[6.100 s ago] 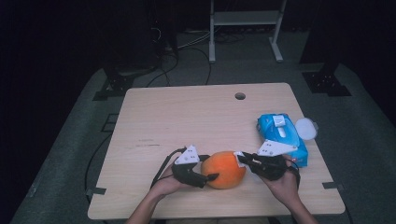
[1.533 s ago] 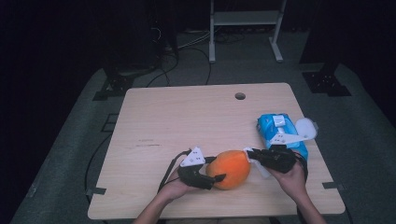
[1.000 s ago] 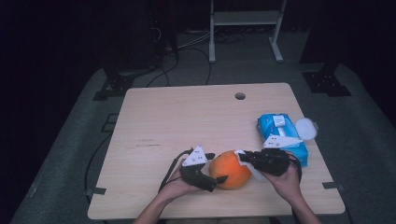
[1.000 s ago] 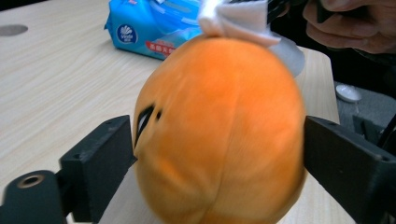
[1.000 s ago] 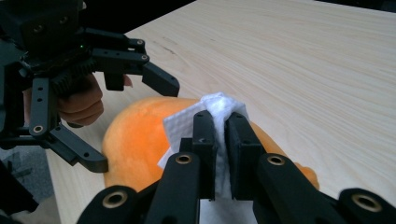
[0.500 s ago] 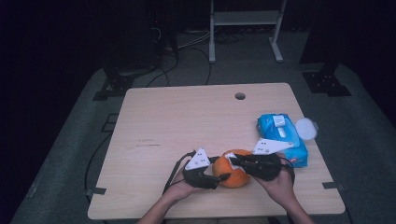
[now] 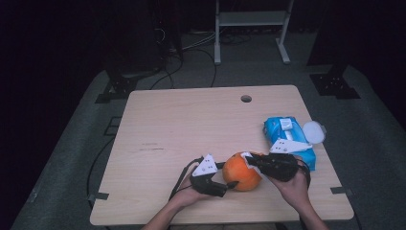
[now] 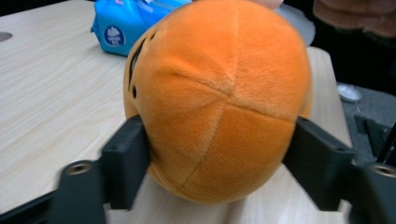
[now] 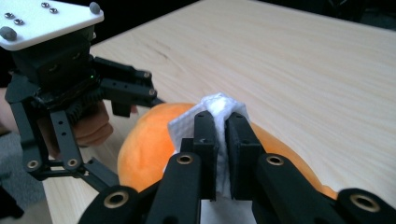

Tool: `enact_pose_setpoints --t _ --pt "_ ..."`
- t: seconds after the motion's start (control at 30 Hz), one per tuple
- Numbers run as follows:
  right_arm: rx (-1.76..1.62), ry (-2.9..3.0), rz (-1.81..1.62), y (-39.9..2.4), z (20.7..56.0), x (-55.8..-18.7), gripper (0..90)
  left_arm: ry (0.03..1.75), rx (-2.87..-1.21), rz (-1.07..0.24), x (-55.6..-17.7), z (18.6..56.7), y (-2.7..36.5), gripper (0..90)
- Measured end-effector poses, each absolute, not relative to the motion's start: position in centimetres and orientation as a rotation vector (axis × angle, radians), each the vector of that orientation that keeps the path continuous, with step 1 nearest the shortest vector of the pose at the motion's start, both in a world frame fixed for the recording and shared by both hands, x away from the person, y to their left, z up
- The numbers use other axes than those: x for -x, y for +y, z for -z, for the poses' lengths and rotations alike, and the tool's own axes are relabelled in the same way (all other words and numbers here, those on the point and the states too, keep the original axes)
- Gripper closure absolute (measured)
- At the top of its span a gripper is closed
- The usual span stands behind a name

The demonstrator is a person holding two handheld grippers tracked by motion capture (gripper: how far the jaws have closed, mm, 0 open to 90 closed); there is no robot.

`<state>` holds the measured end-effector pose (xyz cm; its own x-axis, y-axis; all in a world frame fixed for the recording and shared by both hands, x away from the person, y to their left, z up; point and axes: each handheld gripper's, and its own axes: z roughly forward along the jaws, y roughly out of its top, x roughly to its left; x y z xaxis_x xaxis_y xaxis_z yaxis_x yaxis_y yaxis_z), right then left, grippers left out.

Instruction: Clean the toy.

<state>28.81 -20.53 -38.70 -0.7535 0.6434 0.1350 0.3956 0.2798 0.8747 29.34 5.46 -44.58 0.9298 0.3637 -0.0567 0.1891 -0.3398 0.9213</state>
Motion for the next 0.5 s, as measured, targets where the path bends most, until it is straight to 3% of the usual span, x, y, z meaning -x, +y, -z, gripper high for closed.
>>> enact_pose_setpoints --t 0.17,0.33,0.5 --pt "-0.976 2.260 -1.521 -20.7 38.2 -28.7 82.9 0.388 -1.885 -0.180 -28.9 42.0 6.8 32.5" --pt "-1.031 2.292 -1.505 -20.2 39.4 -29.1 83.1 0.426 -1.915 -0.182 -29.1 42.4 6.9 34.7" --pt "-0.905 2.306 -1.584 -18.7 37.7 -27.8 83.1 0.422 -1.924 -0.211 -28.9 42.3 6.3 34.9"
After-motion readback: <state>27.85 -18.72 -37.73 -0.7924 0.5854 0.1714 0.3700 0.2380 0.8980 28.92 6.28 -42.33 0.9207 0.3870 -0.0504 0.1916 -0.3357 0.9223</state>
